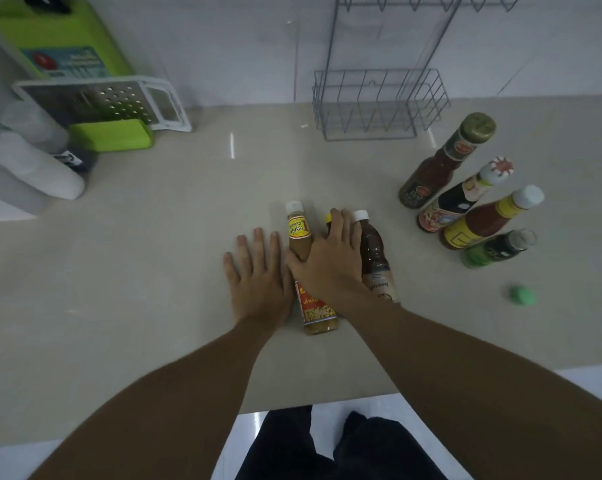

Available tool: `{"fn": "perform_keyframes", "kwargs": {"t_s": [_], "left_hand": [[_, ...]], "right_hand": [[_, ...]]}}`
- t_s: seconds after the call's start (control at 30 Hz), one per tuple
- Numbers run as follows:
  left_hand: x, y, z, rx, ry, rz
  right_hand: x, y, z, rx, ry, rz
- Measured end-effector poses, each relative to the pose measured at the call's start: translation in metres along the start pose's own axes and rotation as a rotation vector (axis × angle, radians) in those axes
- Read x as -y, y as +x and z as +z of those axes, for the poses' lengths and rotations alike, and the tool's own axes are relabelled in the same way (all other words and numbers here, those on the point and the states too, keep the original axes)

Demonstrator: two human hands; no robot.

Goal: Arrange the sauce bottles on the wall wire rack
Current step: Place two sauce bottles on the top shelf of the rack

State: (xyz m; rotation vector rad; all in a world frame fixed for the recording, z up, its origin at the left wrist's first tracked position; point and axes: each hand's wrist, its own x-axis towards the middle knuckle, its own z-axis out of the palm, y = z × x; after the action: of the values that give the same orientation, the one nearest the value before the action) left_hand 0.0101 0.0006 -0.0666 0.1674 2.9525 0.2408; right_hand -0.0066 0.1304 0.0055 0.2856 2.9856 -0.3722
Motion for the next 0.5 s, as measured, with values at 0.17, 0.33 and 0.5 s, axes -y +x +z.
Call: {"fn": "perform_keyframes", "kwargs": {"t_s": [0.17, 0.33, 0.5], "left_hand": [[0.0, -0.001, -0.004, 0.043, 0.008, -0.01], [-0.001, -0.001, -0.011, 0.124, 0.006, -0.001], [-0.006, 0.003, -0.028, 0.199, -0.01, -0.035]], "right_hand": [[-0.003, -0.002, -0.002, 0.025, 0.08, -0.003], [-0.006, -0.009, -0.015, -0.023, 0.231, -0.038], [0.003, -0.015, -0.025, -0.172, 0.241, -0.056]]}}
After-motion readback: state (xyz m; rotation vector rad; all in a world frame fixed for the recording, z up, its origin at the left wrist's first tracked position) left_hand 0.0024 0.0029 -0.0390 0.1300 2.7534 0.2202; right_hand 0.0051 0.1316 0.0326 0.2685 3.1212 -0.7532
